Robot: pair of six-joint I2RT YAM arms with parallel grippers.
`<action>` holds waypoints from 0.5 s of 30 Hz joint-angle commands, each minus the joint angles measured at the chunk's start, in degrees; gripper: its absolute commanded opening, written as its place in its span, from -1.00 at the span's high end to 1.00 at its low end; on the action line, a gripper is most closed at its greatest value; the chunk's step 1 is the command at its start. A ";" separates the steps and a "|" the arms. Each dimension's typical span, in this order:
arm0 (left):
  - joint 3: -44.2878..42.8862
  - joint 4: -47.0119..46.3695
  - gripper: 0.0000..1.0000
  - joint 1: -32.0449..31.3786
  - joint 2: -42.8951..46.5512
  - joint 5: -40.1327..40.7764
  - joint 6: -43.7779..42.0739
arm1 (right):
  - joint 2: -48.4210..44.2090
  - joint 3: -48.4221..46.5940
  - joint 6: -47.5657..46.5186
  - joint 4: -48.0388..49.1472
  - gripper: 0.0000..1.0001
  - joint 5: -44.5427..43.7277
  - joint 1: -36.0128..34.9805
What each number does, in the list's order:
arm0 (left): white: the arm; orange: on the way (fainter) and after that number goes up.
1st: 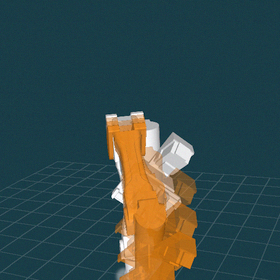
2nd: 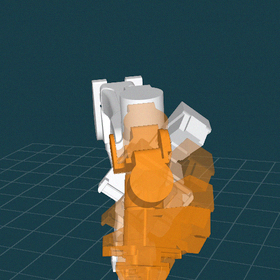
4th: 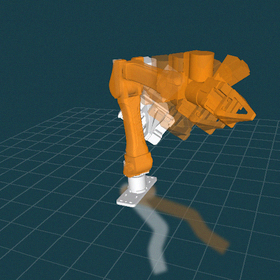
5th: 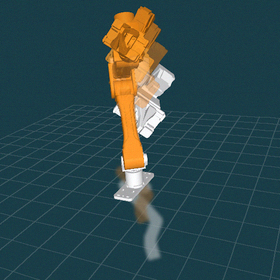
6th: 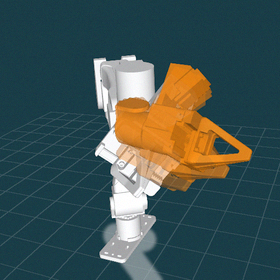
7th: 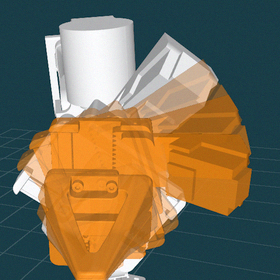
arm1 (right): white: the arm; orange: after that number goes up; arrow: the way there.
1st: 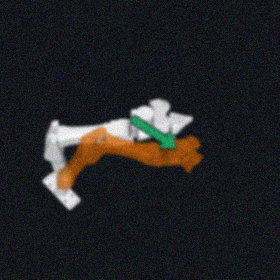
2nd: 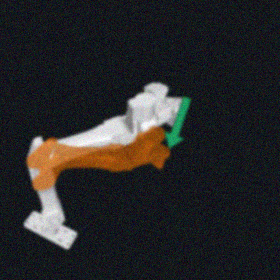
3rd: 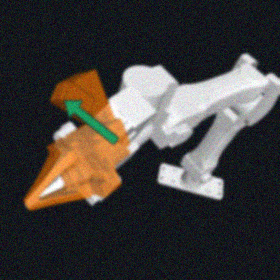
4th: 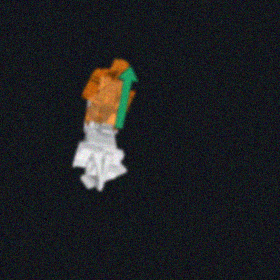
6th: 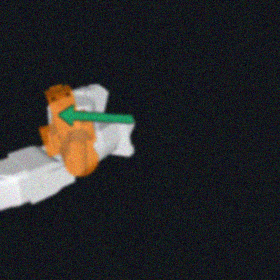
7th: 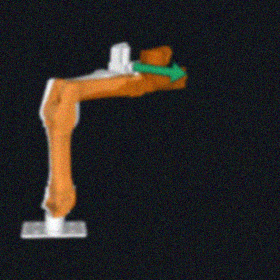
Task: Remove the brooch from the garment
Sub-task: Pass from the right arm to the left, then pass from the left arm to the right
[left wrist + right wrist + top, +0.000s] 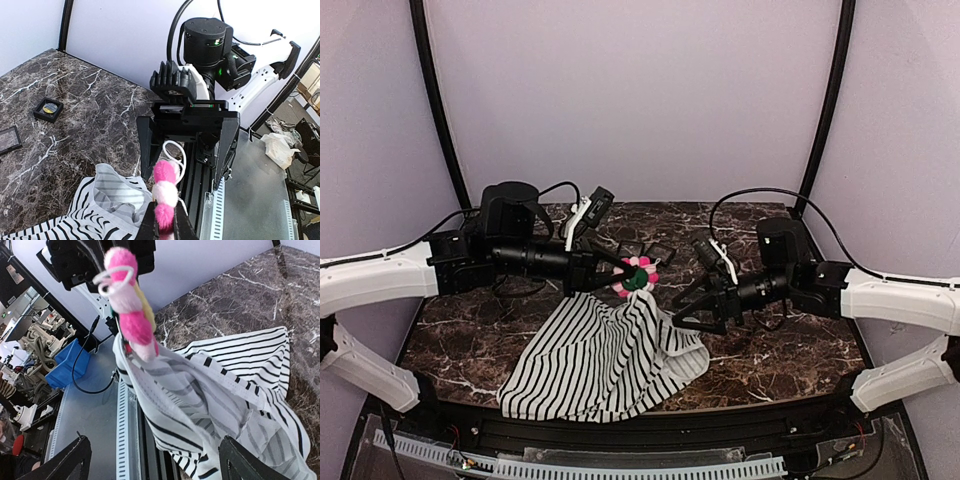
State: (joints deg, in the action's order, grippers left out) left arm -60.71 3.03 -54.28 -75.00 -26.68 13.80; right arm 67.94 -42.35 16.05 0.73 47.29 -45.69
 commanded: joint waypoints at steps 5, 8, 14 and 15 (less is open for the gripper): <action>0.05 0.07 0.98 -0.27 1.67 3.38 -0.94 | 3.05 -0.20 0.24 14.28 -0.71 -4.19 -0.39; 2.06 -5.01 0.98 -0.26 2.52 5.92 0.20 | 4.82 0.08 2.02 16.74 -0.47 -2.93 -0.76; 6.92 -14.75 0.98 -0.30 4.84 11.26 1.89 | 5.02 4.38 7.63 24.95 -0.07 -3.32 -2.79; 7.58 -16.11 0.98 -0.25 5.08 12.41 1.95 | 5.27 4.98 8.66 26.72 -0.03 -3.57 -3.39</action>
State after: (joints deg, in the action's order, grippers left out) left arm -55.42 -4.03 -54.28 -72.64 -18.90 14.50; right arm 72.75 -40.21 19.66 17.80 44.16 -47.07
